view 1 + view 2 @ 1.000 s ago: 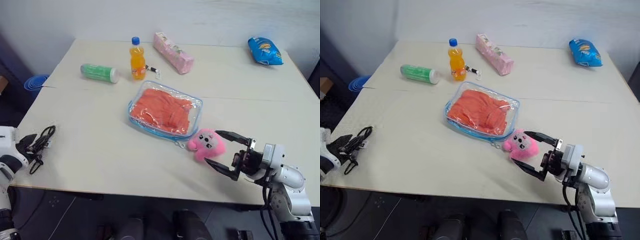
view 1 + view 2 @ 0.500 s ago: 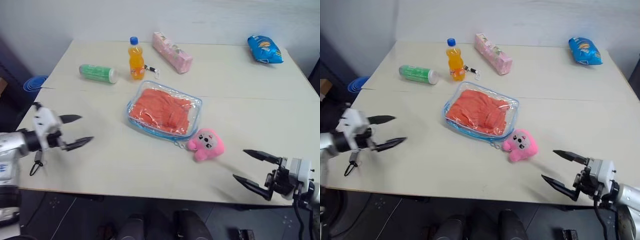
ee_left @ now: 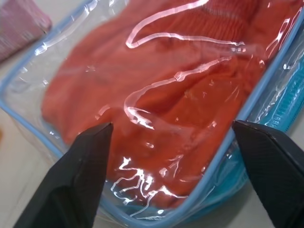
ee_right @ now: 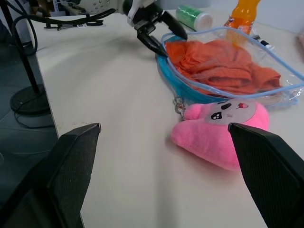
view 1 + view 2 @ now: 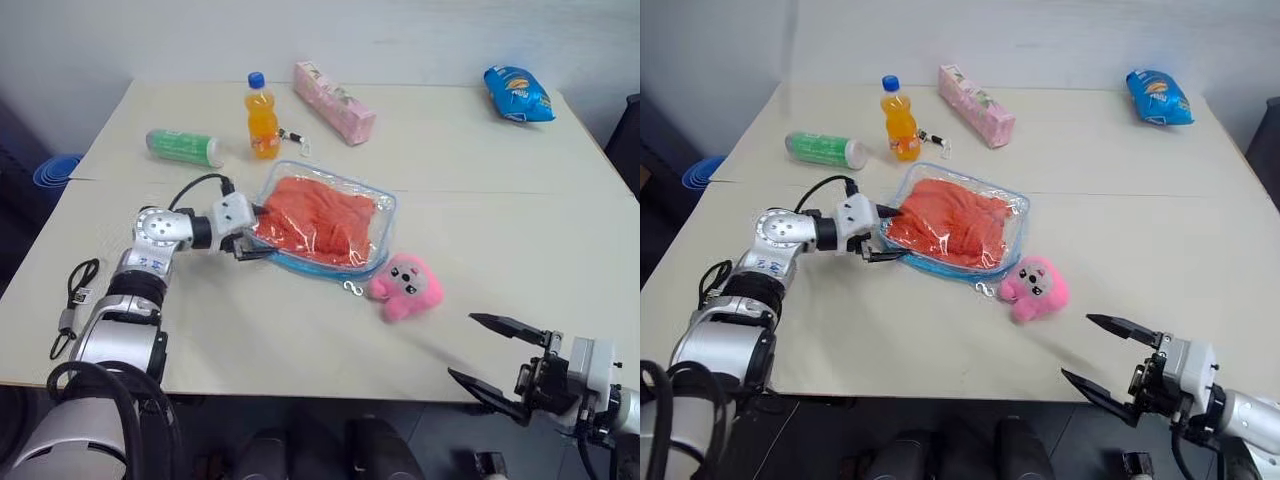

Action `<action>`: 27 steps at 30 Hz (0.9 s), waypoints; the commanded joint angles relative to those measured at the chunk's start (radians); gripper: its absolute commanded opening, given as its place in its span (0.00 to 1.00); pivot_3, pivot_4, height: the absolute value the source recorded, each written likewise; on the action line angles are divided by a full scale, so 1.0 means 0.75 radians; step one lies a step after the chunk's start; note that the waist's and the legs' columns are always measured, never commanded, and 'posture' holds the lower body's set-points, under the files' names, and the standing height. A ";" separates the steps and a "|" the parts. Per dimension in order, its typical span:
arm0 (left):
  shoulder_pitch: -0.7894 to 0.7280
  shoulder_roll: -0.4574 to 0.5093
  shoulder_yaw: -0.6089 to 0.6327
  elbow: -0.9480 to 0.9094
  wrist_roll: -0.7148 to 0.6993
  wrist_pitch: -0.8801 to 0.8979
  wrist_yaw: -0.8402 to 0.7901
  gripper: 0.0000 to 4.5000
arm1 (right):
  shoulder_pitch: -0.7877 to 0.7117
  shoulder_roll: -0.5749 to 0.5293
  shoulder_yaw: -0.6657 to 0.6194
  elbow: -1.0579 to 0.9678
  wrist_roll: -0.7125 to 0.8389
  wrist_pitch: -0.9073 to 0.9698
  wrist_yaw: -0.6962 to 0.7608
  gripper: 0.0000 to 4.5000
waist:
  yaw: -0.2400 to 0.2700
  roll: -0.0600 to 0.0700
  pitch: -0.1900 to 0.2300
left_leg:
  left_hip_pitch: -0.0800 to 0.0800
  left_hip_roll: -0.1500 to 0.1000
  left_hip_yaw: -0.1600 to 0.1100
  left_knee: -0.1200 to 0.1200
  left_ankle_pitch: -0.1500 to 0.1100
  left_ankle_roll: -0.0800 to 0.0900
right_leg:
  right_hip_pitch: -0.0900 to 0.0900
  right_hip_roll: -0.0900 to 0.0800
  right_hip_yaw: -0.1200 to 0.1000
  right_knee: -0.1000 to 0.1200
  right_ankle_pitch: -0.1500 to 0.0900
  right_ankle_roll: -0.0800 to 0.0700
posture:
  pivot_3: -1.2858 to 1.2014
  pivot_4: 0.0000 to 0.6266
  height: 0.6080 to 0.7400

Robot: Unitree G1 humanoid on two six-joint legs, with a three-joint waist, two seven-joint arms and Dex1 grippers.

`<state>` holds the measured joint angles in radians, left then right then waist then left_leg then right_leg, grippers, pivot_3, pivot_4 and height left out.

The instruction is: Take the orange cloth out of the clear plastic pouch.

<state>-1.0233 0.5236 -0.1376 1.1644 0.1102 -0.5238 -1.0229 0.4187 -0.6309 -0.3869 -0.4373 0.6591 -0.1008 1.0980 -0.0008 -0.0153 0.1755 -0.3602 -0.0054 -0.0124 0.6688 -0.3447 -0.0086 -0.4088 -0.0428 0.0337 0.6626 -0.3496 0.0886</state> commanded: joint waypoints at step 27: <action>-0.042 0.112 0.031 0.056 0.058 -0.209 -0.125 0.92 | -0.014 0.084 -0.066 -0.133 0.059 0.034 -0.158 1.00 | 0.008 0.000 0.000 | 0.000 0.000 -0.002 0.003 0.001 -0.001 | 0.000 0.000 -0.001 0.003 0.000 0.000 | 0.52 0.24 1.00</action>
<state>-1.0429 0.6069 -0.1058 1.2006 0.1298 -0.6552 -1.1690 0.4067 -0.5746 -0.4374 -0.5234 0.7047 -0.0648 0.9770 0.0050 -0.0155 0.1754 -0.3604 -0.0054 -0.0139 0.6712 -0.3441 -0.0092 -0.4086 -0.0429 0.0332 0.6649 -0.3496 0.0886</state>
